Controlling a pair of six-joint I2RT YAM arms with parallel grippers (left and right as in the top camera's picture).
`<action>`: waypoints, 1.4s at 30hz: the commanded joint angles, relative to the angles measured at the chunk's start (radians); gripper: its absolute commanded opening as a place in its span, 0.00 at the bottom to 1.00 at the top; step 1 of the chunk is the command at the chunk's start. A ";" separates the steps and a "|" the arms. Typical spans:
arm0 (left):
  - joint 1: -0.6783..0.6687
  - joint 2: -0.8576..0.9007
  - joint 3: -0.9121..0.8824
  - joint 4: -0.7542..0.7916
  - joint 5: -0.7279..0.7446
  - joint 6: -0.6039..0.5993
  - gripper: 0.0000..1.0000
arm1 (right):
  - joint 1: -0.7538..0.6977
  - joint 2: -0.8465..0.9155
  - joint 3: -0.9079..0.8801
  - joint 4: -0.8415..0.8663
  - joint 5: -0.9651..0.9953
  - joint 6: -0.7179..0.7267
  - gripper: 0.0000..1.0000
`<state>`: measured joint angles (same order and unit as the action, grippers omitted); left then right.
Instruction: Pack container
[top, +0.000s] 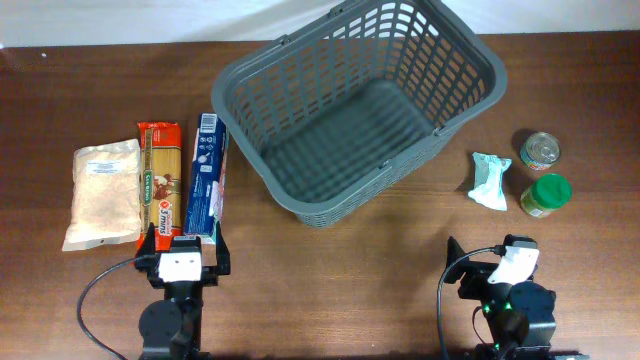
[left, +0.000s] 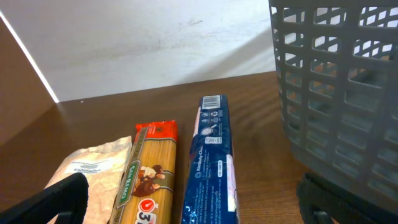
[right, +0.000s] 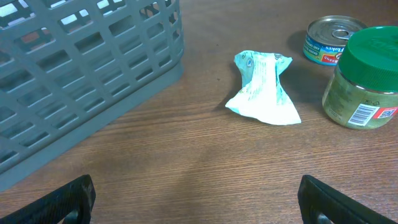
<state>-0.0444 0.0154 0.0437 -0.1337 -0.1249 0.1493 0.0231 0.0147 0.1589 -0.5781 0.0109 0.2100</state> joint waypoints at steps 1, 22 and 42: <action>0.006 -0.009 -0.006 0.003 -0.011 0.013 0.99 | 0.009 -0.011 -0.008 0.003 0.002 0.008 0.99; 0.006 -0.009 -0.006 0.003 -0.011 0.013 0.99 | 0.009 -0.011 -0.008 0.003 0.002 0.008 0.99; 0.006 -0.008 -0.006 0.004 0.003 0.012 0.99 | 0.009 -0.011 -0.007 -0.010 0.001 0.009 0.99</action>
<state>-0.0444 0.0154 0.0437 -0.1307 -0.1242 0.1493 0.0231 0.0147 0.1585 -0.5724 0.0109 0.2108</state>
